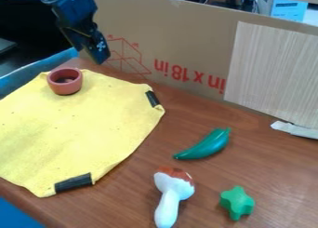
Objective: Put the red figure on top left of the cloth
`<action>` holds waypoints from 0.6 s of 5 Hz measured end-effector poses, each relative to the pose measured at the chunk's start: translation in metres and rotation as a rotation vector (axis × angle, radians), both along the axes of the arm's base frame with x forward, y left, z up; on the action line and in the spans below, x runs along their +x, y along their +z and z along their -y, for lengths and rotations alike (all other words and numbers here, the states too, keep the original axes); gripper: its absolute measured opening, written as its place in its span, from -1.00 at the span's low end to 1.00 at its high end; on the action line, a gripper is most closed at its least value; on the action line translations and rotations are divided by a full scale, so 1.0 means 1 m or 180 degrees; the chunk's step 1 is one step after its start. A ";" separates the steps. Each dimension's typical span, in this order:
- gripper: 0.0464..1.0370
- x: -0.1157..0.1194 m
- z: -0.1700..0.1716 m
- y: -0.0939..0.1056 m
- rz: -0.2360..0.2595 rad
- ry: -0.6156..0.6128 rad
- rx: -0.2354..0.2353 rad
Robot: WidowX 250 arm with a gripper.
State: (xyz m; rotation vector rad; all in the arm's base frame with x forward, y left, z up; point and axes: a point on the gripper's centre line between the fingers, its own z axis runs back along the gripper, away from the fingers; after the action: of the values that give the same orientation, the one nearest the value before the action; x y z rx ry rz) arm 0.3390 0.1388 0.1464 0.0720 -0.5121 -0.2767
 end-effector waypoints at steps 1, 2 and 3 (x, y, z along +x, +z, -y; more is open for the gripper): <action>0.92 0.000 0.000 0.000 0.0004 0.0001 0.0003; 0.92 0.000 0.000 0.000 0.0002 0.0001 -0.0004; 0.92 0.000 0.000 0.000 -0.0004 0.0000 -0.0002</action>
State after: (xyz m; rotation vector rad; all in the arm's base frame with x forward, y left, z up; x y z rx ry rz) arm 0.3388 0.1386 0.1459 0.0711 -0.5109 -0.2766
